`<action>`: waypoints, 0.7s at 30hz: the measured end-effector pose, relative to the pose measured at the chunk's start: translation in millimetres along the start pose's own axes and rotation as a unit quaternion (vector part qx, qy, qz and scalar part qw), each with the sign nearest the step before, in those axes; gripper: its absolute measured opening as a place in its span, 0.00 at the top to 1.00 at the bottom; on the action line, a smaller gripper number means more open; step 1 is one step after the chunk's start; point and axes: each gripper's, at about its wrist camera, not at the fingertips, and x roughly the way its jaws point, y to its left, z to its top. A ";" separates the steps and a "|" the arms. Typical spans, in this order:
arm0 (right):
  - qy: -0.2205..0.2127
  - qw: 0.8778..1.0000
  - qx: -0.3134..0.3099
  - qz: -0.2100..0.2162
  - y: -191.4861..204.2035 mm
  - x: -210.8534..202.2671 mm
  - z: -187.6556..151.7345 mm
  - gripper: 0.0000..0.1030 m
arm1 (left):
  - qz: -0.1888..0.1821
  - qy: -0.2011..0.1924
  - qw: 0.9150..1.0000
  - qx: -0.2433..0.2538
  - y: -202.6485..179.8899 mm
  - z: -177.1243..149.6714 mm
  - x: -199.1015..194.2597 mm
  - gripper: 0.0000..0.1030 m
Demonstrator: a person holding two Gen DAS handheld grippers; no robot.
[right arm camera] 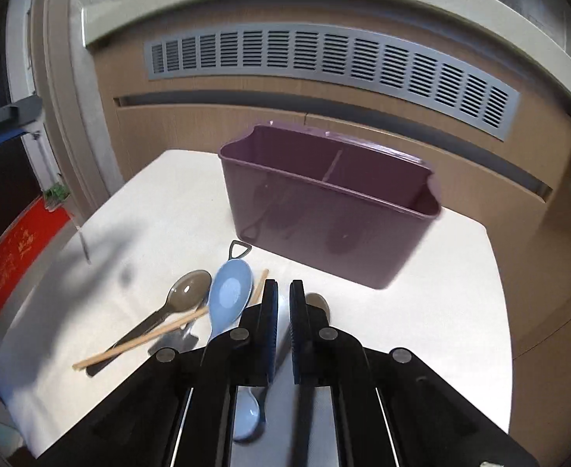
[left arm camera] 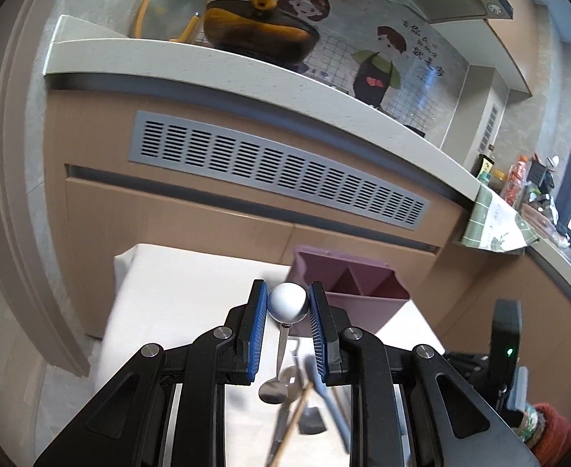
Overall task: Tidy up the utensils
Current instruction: 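Grasp the blue plastic spoon with the right tool while the left tool holds the white-ball spoon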
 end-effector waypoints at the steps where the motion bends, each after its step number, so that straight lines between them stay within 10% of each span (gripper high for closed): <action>1: 0.013 1.000 0.003 0.018 -0.2 2.7 -1.5 0.91 | 0.004 -0.001 1.000 0.000 -3.2 -0.3 -0.2 0.78; 13: 0.114 0.983 0.107 0.094 10.6 105.6 -3.2 0.74 | 0.039 0.021 0.999 -0.015 15.2 -18.5 -0.8 0.78; 21: 0.094 0.990 0.072 0.079 36.2 117.3 11.0 0.55 | 0.036 0.037 0.998 -0.040 36.7 -31.8 9.9 0.78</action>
